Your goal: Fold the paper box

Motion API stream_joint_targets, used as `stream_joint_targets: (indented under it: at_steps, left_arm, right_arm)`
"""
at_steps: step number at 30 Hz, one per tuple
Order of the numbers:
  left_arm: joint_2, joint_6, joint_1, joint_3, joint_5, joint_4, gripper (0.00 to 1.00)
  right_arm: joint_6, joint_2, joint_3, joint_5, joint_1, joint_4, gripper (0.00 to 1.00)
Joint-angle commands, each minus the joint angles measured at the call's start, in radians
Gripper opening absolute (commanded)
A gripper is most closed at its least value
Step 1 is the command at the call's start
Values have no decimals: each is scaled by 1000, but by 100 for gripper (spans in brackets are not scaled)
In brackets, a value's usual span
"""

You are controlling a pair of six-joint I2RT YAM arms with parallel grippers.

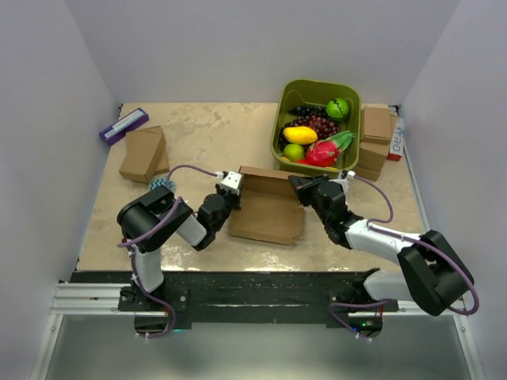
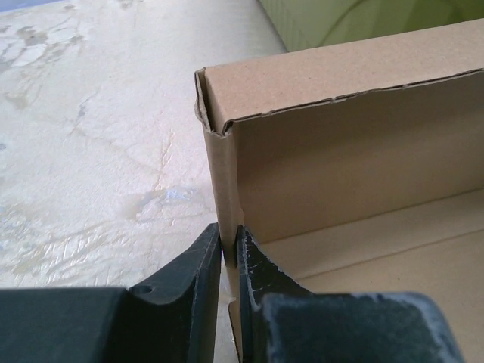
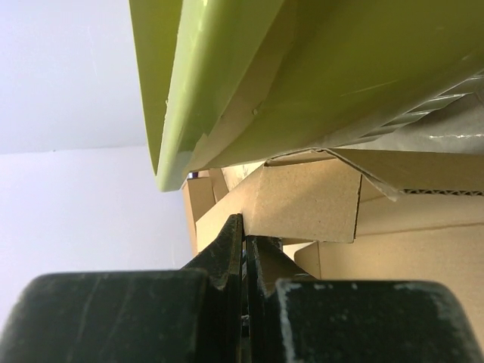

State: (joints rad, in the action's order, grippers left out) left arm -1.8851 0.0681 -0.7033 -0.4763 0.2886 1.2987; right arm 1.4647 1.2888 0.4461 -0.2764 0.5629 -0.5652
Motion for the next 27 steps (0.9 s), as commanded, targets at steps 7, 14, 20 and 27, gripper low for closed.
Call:
stream_joint_targets:
  at_steps: [7, 14, 20, 27]
  left_arm:
    - [60, -28, -16, 4, 120, -50, 0]
    - [87, -56, -15, 21, -35, 22, 13]
    - [86, -60, -12, 38, -74, 76, 23]
    - [78, -27, 13, 25, -115, 79, 29]
  right_arm:
    - [-55, -20, 8, 14, 14, 88, 0]
    - [-61, -19, 14, 16, 14, 99, 0]
    - [-61, -20, 9, 19, 14, 90, 0]
    - [-64, -20, 8, 22, 14, 87, 0]
